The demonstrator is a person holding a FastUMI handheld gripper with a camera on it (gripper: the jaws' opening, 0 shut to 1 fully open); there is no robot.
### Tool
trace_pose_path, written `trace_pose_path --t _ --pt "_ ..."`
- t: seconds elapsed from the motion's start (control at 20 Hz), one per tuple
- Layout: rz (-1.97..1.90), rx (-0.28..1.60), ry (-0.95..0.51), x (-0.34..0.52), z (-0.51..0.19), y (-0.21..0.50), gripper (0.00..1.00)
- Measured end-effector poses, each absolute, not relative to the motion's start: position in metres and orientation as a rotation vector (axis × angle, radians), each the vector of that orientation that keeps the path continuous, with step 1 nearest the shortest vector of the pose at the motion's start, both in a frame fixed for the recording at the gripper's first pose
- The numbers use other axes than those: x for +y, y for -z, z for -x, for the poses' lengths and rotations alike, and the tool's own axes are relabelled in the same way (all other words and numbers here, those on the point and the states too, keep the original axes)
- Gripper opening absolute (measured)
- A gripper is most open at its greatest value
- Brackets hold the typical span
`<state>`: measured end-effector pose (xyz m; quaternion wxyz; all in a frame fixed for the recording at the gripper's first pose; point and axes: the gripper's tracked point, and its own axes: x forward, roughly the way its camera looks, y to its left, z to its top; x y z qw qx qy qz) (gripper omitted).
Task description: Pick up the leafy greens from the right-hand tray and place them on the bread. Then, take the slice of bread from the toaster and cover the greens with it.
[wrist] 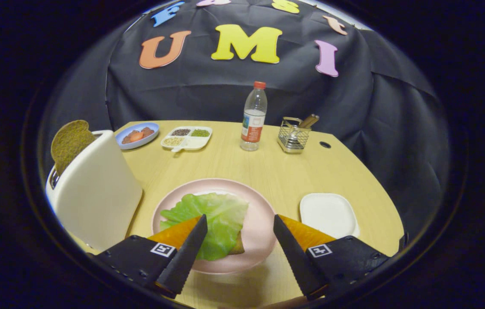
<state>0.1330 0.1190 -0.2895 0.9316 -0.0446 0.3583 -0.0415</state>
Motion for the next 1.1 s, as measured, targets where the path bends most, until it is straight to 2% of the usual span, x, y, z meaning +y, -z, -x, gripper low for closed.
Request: trace_pose_path --t 0.7,1.1 --pt "0.009 0.445 0.016 0.212 -0.112 0.153 0.95" --pt "0.031 0.397 -0.059 0.286 -0.123 0.131 0.96"
